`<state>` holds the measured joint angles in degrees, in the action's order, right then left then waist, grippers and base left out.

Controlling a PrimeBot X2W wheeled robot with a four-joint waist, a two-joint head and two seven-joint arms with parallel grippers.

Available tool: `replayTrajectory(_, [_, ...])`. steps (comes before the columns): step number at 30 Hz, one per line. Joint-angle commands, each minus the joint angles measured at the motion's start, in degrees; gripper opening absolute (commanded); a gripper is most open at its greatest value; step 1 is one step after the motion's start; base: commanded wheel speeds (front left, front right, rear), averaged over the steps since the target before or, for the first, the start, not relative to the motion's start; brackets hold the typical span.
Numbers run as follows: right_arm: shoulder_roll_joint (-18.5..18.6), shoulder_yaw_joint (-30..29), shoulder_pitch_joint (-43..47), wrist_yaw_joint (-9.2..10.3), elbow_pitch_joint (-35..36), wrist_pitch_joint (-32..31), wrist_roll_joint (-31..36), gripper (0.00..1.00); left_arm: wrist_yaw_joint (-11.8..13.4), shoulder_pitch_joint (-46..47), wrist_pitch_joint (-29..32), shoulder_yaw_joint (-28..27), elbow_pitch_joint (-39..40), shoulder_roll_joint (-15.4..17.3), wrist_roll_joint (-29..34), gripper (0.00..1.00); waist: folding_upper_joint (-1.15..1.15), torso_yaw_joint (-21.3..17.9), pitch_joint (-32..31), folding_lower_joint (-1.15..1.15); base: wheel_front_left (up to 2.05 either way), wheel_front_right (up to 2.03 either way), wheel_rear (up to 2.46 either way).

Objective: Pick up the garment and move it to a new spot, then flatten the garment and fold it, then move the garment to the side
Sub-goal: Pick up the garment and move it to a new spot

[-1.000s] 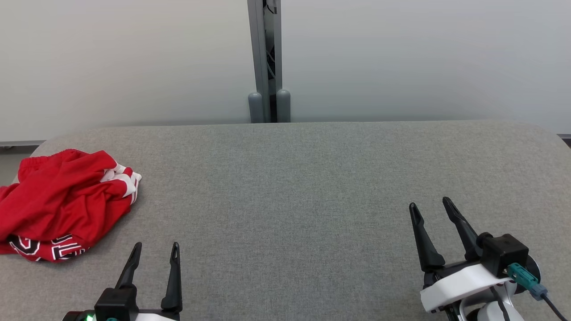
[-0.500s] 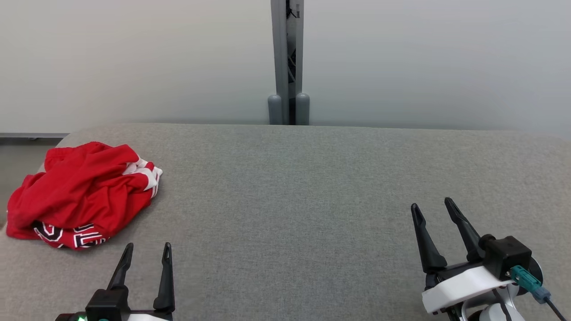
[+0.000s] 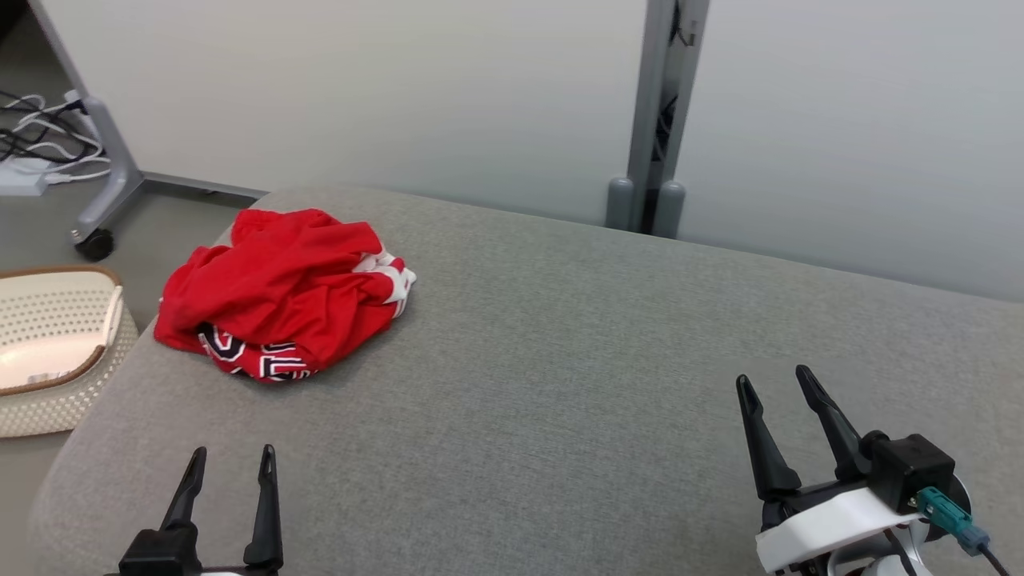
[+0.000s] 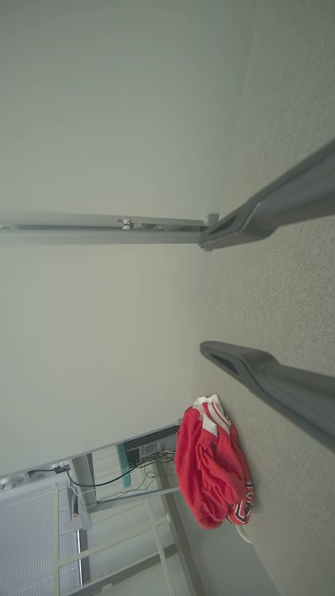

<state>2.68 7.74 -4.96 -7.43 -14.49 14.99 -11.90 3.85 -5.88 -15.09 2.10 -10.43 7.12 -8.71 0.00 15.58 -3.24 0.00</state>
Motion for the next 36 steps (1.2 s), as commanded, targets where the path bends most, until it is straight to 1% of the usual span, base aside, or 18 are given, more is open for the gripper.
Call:
replayTrajectory(1, [0.4,0.0,0.6,-0.1,0.1,0.3,-0.3,1.0,0.0,-0.7,-0.1,-0.3,0.2,0.5,-0.6,1.0,0.0,3.1,-0.2,0.0,0.0,0.0,0.0])
replayTrajectory(8, [0.4,0.6,0.9,-0.1,-0.1,0.3,-0.8,1.0,0.0,-1.3,0.0,-0.8,0.4,1.1,-1.3,1.0,0.0,7.1,-0.3,0.0,0.0,0.0,0.0])
replayTrajectory(12, [0.4,0.6,0.8,-0.1,-0.1,0.3,-1.2,1.0,-0.1,-1.6,0.3,-0.8,0.7,1.5,-1.7,1.0,0.0,8.4,-0.1,0.0,0.0,0.0,0.0])
replayTrajectory(16, [0.4,0.6,0.6,-0.1,-0.1,0.3,-1.2,1.0,0.0,-1.6,0.8,-1.2,1.3,1.8,-2.4,1.0,0.0,8.8,0.1,0.0,0.0,0.0,0.0])
replayTrajectory(23, [0.4,0.2,-0.1,-0.1,0.4,0.3,-0.6,1.0,-0.3,0.9,2.9,-2.5,4.1,3.4,-3.7,1.0,0.0,8.2,1.7,0.0,0.0,0.0,0.0])
replayTrajectory(25, [0.4,-0.2,-0.6,-0.1,0.5,0.3,-0.1,1.0,-0.5,2.3,4.2,-2.8,5.5,4.3,-4.0,1.0,0.0,7.8,2.5,0.0,0.0,0.0,0.0])
replayTrajectory(31, [0.4,-1.1,-2.1,-0.1,1.2,0.3,1.3,1.0,-1.4,8.1,10.7,-2.9,9.5,7.0,-4.7,1.0,0.0,5.9,6.1,0.0,0.0,0.0,0.0])
replayTrajectory(36, [0.4,-2.4,-3.8,-0.1,1.8,0.3,3.4,1.0,-2.9,15.2,16.4,-2.2,9.0,10.1,-4.3,1.0,0.0,4.3,10.4,0.0,0.0,0.0,0.0])
